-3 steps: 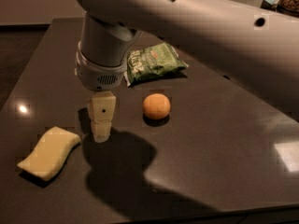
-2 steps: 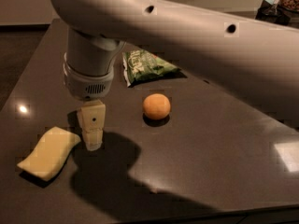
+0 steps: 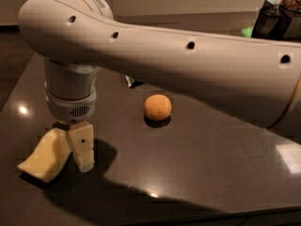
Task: Move sponge near green jalapeno chip bag
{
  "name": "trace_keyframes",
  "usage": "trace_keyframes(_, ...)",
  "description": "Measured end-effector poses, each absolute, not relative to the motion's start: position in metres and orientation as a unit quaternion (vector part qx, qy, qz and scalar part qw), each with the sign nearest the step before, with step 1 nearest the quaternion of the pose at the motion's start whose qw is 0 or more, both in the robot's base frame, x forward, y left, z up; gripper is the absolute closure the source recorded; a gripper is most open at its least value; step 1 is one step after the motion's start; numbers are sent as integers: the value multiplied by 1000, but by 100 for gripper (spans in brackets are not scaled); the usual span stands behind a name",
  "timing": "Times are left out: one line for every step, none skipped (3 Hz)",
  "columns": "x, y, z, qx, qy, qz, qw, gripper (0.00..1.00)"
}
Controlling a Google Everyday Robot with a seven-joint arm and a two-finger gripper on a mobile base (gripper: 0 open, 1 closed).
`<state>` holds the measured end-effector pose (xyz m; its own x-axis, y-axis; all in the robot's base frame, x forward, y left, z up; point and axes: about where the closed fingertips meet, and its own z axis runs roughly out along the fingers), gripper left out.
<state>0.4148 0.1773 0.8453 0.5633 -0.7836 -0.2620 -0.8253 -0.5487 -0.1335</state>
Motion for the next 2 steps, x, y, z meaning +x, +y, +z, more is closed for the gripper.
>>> trace_keyframes(406, 182, 838, -886, 444, 86, 101, 19)
trace_keyframes(403, 184, 838, -888, 443, 89, 85, 50)
